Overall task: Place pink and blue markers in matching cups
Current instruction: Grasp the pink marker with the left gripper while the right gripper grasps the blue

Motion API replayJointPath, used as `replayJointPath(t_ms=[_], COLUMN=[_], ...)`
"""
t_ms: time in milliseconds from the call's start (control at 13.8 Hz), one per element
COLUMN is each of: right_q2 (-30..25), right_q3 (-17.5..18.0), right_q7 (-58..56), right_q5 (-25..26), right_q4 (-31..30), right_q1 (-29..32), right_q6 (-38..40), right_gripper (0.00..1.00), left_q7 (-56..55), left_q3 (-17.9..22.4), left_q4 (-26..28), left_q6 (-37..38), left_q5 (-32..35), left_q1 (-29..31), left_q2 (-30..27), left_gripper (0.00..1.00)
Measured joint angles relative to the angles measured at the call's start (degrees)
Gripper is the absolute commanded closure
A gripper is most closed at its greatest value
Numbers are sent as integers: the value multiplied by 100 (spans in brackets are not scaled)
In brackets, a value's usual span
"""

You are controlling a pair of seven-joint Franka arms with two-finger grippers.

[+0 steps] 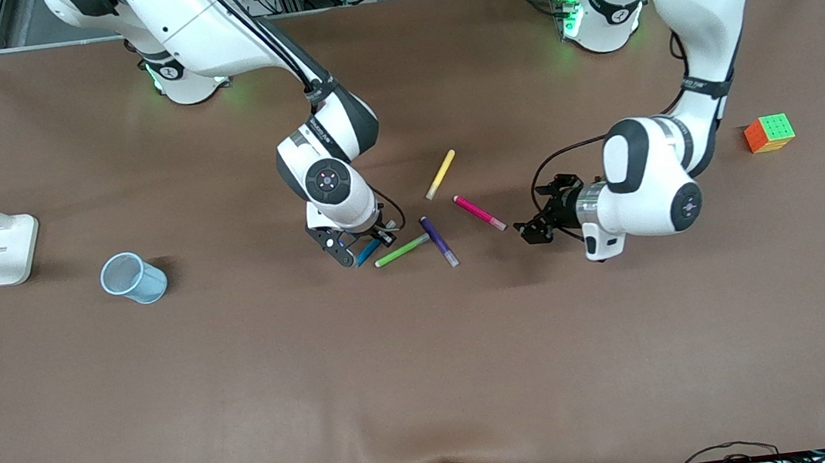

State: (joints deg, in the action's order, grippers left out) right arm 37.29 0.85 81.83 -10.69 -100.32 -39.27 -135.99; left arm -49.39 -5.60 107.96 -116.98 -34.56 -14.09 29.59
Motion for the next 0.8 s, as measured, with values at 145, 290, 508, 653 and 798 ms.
replayJointPath(t_ms=[145,290,508,653,798], right_q2=[55,104,143,140,148], right_q3=[0,0,0,-1,-2], right_q7=[17,25,58,64,64], right_q5=[-45,-62,-67,-70,-70], right_q4=[0,1,2,19,21], right_q1=[-23,-72,-121,-123,-124], right_q6=[-151,-242,-270,-270,-270], right_gripper=[55,72,100,100,100], left_q7=[0,0,0,0,0], left_q3=[-1,-1,-1,-2,-2], left_q4=[-49,-165,-388,-517,-615], left_q6=[-25,-34,-34,-35,-35], left_q5=[-9,-15,-16,-65,-226], left_q1=[-74,-100,-138,-176,-240], left_q2=[189,377,623,754,866], left_gripper=[0,0,0,0,0])
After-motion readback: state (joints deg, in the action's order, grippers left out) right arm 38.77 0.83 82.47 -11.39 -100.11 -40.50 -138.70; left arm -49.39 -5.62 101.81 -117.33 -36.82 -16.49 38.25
